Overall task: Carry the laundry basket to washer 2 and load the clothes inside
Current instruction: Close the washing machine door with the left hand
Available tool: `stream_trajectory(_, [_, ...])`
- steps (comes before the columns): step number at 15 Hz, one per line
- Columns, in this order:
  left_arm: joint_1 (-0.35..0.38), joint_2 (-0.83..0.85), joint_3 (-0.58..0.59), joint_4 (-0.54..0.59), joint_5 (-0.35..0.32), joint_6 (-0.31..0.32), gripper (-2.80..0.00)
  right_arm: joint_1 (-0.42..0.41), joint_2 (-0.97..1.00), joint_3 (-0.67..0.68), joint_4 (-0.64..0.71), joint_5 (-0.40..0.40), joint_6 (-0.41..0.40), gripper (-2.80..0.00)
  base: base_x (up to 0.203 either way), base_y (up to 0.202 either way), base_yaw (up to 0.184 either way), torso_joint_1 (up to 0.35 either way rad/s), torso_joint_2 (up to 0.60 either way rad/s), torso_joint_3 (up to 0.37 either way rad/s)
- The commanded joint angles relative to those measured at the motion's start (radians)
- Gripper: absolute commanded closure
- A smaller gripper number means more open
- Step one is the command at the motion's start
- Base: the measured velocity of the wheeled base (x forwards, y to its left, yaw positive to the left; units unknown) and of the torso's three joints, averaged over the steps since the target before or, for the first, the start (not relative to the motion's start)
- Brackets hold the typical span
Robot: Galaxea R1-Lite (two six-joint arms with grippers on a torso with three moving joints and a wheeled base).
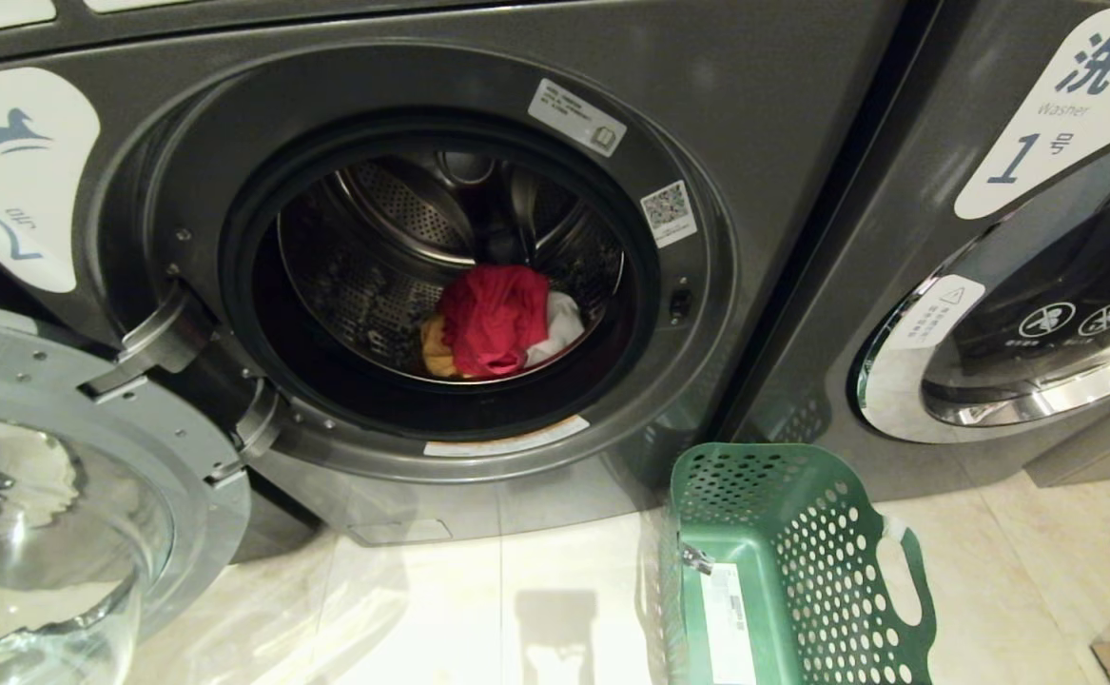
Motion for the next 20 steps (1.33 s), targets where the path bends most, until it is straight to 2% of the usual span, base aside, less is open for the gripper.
stream_trajectory(1, [0.0, 0.002, 0.002, -0.001, 0.0, 0.0, 0.0, 0.0, 0.002, 0.034, -0.001, 0.001, -0.006, 0.0, 0.0, 0.0, 0.0, -0.002, 0.0, 0.207])
stream_trajectory(20, [0.0, 0.002, 0.002, -0.001, -0.001, 0.004, 0.0, 0.0, 0.002, 0.034, 0.0, 0.006, -0.012, 0.0, 0.0, 0.0, 0.0, 0.002, 0.0, 0.189])
